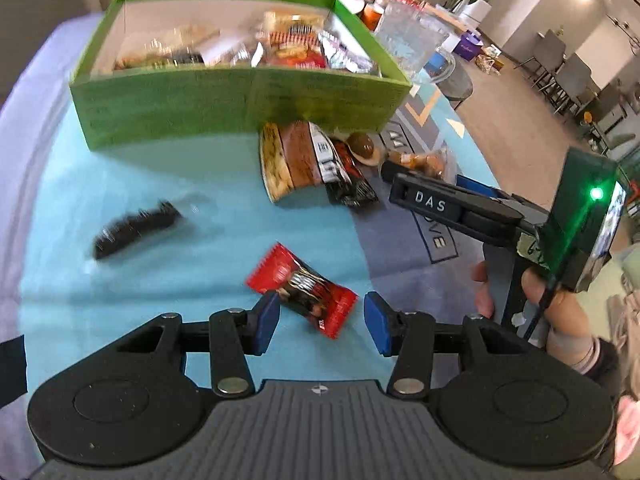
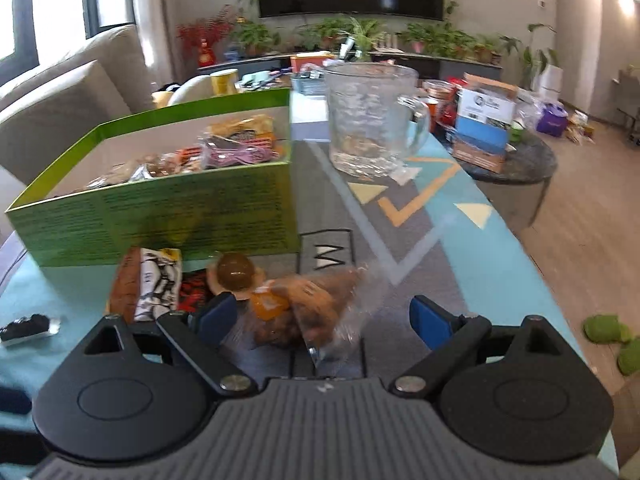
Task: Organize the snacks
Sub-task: 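Grasp red candy wrapper with left tool while right tool grasps clear cookie bag, then carry the red candy and cookie bag over the green box, then open both tools to drop the red candy and cookie bag inside, then move both tools back down to the remaining snacks beside the box, then grasp black candy in clear wrapper with left tool while right tool grasps brown-white pack, then carry the black candy and brown-white pack over the green box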
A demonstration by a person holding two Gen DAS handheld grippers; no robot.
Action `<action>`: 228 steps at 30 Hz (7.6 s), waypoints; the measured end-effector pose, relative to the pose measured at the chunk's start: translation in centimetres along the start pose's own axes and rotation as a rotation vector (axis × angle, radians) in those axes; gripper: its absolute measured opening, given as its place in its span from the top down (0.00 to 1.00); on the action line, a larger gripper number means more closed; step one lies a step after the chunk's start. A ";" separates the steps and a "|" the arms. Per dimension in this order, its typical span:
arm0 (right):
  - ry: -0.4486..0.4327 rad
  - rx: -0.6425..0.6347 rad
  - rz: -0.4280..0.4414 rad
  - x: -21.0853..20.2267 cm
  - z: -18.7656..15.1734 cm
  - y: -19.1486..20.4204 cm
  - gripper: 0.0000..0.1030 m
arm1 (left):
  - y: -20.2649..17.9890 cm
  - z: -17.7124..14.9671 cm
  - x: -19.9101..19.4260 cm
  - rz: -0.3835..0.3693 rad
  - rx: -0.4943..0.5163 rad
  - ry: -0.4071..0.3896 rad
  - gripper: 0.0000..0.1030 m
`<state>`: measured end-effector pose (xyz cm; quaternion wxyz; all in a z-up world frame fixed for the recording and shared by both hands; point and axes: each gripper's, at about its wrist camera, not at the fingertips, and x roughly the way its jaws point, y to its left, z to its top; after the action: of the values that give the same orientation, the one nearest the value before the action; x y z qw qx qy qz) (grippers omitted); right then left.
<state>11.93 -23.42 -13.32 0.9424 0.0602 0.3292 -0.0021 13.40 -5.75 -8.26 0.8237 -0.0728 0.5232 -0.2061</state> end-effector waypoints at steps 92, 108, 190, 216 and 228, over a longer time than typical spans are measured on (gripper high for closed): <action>-0.220 -0.079 0.155 1.6 8.3 6.8 0.40 | 7.2 12.4 -1.1 0.243 0.057 -0.328 0.58; -0.158 -0.073 0.160 -1.6 5.7 3.7 0.40 | 8.2 5.2 -2.8 0.228 0.162 -0.256 0.57; -0.033 -0.333 0.246 2.0 -0.2 10.4 0.40 | 5.3 0.3 0.5 0.333 0.136 -0.111 0.49; -0.182 -0.207 0.277 -4.4 1.3 7.3 0.46 | 4.1 -2.1 -4.0 0.208 0.120 -0.234 0.73; -0.298 -0.178 0.271 -5.8 3.4 6.8 0.46 | 4.3 1.0 -6.0 0.206 0.127 -0.333 0.73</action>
<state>9.76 -17.25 -6.29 0.9738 0.0198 0.1742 0.1448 13.20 0.52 -4.21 0.9184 0.0000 0.3706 -0.1383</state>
